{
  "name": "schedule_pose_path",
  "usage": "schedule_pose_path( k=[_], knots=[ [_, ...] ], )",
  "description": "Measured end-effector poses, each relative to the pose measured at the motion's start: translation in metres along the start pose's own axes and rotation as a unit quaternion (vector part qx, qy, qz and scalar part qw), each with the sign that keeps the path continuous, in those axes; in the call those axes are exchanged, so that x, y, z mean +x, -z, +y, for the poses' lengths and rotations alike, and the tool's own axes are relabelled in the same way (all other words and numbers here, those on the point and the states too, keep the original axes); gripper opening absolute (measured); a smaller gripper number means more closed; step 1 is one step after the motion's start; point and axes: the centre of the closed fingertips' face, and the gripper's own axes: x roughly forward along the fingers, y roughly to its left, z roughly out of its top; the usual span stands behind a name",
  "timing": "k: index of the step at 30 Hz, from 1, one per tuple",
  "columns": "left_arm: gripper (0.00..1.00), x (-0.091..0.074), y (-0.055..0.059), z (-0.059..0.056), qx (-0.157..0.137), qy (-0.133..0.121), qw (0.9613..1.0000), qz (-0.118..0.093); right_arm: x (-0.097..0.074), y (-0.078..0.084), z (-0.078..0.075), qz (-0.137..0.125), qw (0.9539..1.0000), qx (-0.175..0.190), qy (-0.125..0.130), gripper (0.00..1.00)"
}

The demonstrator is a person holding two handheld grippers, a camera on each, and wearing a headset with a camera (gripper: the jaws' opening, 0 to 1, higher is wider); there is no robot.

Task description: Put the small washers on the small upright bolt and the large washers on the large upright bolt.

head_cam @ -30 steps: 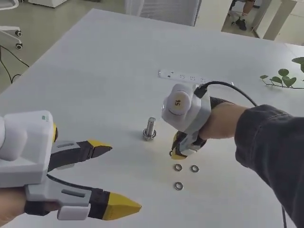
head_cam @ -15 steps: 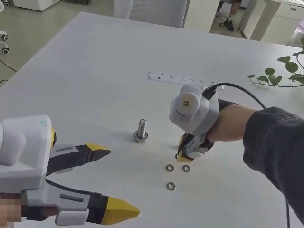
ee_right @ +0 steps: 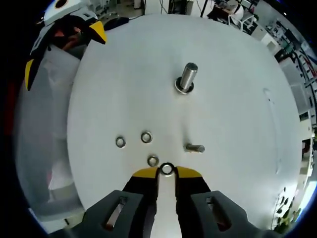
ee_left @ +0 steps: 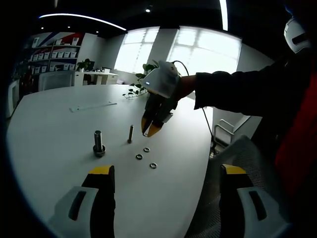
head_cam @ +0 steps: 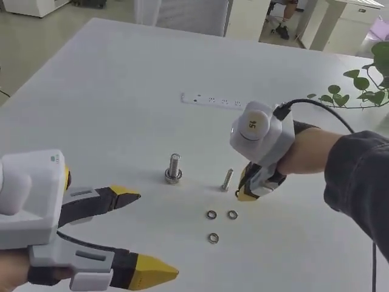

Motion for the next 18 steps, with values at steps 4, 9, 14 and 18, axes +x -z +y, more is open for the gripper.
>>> schedule_pose_path(
  k=[4,9,14,18],
  knots=[
    [0.87,0.000,0.000,0.000,0.000,0.000,1.0000,0.000,-0.008,0.001,-0.007,-0.004,0.9999,0.006,0.008,0.13],
    [0.87,-0.001,0.001,0.000,0.000,-0.002,1.0000,0.001,-0.015,-0.001,-0.011,-0.005,0.9998,0.005,0.017,0.13],
    [0.87,-0.001,0.000,0.000,-0.001,-0.003,1.0000,-0.001,-0.024,-0.007,-0.015,-0.006,0.9997,-0.001,0.023,0.13],
    [0.87,-0.002,0.001,0.002,-0.001,-0.006,1.0000,-0.002,-0.028,-0.014,-0.019,-0.008,0.9995,-0.008,0.029,0.13]
  ],
)
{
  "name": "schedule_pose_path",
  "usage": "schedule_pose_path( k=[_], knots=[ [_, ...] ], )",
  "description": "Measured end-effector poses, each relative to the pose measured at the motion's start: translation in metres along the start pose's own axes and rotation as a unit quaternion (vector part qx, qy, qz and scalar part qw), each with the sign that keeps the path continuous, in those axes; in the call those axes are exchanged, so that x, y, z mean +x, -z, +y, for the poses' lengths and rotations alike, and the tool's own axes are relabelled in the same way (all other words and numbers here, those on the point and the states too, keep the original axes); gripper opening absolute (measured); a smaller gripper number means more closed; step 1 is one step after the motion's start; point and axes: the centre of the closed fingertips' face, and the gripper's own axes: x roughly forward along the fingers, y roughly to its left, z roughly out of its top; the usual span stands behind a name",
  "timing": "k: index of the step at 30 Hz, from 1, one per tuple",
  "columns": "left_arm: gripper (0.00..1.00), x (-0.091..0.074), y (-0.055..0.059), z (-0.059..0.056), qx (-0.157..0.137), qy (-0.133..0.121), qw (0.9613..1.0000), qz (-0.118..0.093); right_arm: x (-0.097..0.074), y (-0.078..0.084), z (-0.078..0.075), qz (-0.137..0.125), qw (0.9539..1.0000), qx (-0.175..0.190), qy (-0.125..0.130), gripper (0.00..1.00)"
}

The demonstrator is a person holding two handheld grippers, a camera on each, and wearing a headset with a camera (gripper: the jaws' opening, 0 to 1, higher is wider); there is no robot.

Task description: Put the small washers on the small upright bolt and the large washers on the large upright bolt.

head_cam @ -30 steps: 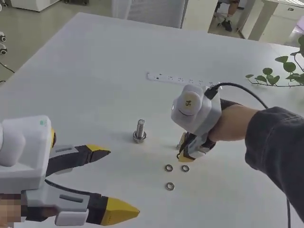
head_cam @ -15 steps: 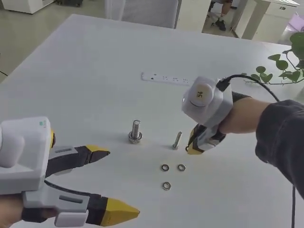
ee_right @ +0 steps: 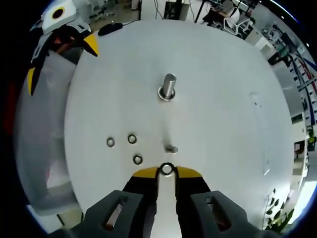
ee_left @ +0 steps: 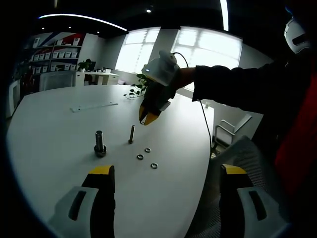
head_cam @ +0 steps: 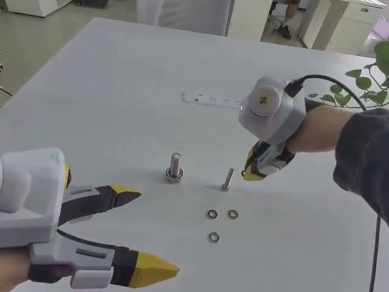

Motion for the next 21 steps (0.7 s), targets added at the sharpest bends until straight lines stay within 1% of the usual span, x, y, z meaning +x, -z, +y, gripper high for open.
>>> schedule_pose_path(
  k=[2,10,13,18,21],
  knots=[
    [0.87,-0.001,0.000,0.000,-0.001,-0.001,1.0000,-0.001,-0.001,-0.003,-0.001,-0.001,1.0000,-0.003,0.001,0.13],
    [0.87,-0.002,0.000,0.002,-0.003,-0.006,1.0000,-0.003,0.006,-0.010,-0.008,-0.002,0.9999,-0.014,0.000,0.13],
    [0.87,-0.002,0.000,0.004,-0.004,-0.008,1.0000,-0.004,0.007,-0.012,-0.007,-0.003,0.9998,-0.018,-0.001,0.13],
    [0.87,-0.003,0.000,0.005,-0.006,-0.010,0.9999,-0.003,0.011,-0.013,-0.013,-0.002,0.9998,-0.022,-0.002,0.13],
    [0.87,-0.003,0.001,0.007,-0.008,-0.012,0.9999,-0.003,0.011,-0.015,-0.014,0.000,0.9997,-0.024,-0.004,0.13]
  ],
)
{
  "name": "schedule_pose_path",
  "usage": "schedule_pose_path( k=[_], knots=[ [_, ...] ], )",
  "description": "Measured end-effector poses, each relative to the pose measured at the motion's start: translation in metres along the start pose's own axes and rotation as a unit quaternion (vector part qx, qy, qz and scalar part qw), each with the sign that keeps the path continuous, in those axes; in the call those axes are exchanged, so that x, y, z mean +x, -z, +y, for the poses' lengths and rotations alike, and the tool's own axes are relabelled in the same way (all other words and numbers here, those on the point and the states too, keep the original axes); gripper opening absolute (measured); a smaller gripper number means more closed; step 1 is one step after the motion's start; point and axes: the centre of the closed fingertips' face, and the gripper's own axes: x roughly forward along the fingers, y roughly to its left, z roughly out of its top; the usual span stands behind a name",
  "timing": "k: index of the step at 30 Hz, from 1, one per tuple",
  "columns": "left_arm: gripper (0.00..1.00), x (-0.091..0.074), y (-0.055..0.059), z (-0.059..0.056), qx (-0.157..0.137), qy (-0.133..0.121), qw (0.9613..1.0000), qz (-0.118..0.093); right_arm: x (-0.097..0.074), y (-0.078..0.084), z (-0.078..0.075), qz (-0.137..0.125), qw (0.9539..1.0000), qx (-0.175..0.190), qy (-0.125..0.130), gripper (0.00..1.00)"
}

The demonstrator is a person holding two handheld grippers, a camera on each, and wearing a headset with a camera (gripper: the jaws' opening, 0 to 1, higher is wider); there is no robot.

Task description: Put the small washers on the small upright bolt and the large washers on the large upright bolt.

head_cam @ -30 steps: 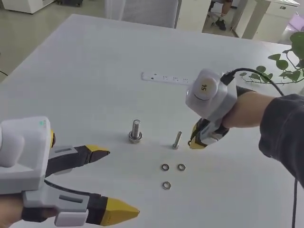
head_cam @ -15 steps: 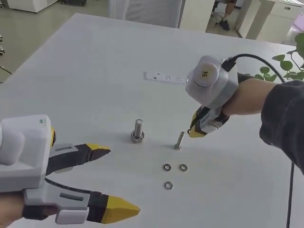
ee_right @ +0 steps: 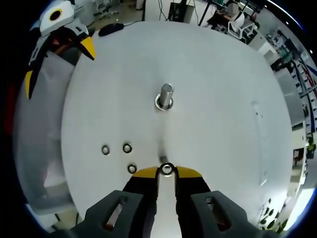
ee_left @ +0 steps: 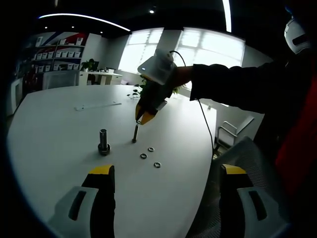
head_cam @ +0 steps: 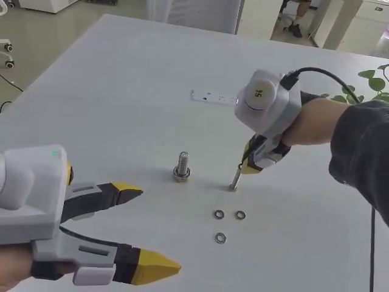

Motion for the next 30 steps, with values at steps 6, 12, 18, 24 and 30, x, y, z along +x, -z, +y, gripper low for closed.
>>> schedule_pose_path(
  k=[6,12,18,24,30],
  knots=[
    [0.87,-0.001,0.001,0.002,-0.002,-0.002,1.0000,0.001,0.006,0.001,0.001,0.004,1.0000,-0.002,-0.005,0.13],
    [0.87,-0.001,0.002,0.002,-0.005,-0.003,1.0000,0.002,0.010,0.001,0.000,0.006,0.9999,-0.004,-0.009,0.13],
    [0.87,-0.002,0.002,0.003,-0.006,-0.004,1.0000,0.003,0.011,0.003,0.000,0.009,0.9999,-0.004,-0.011,0.13],
    [0.87,-0.002,0.002,0.003,-0.006,-0.005,1.0000,0.004,0.013,0.002,-0.001,0.009,0.9999,-0.002,-0.012,0.13],
    [0.87,-0.003,0.003,0.004,-0.007,-0.007,0.9999,0.004,0.018,0.002,0.001,0.010,0.9998,-0.001,-0.016,0.13]
  ],
)
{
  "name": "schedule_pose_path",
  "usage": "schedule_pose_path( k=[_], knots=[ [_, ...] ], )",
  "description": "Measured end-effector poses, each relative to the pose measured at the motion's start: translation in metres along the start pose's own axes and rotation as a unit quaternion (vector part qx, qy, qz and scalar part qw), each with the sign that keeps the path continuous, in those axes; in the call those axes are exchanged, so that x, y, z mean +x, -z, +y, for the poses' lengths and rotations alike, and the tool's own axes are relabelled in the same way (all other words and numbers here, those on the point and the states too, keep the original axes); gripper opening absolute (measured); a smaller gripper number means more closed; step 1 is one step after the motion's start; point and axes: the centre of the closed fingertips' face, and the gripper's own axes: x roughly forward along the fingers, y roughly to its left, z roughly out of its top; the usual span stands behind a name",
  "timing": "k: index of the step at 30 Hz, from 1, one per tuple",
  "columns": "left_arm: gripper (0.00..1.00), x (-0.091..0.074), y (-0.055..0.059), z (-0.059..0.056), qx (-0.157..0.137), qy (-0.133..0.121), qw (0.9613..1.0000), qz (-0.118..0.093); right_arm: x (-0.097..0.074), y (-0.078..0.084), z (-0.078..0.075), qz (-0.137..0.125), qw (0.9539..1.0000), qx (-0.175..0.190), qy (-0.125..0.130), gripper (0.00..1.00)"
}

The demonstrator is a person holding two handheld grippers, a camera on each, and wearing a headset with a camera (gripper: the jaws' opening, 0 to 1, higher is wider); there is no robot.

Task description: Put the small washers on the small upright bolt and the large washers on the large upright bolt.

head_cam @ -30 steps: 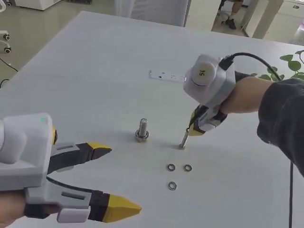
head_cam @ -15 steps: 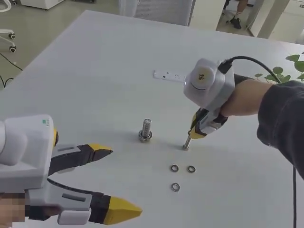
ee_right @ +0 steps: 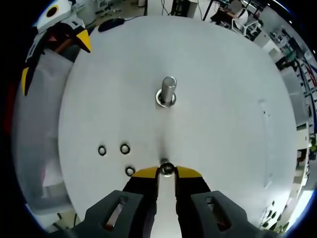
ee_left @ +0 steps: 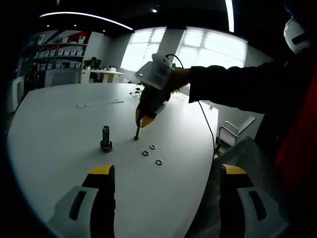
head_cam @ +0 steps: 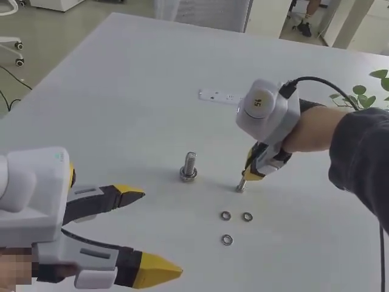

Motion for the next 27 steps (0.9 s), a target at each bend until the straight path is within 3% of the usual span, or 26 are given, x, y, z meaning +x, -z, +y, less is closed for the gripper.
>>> schedule_pose_path(
  k=[27],
  knots=[
    [0.87,-0.001,0.002,0.005,-0.006,-0.007,1.0000,0.004,0.030,0.004,0.006,0.001,0.9998,0.009,-0.018,0.13]
  ],
)
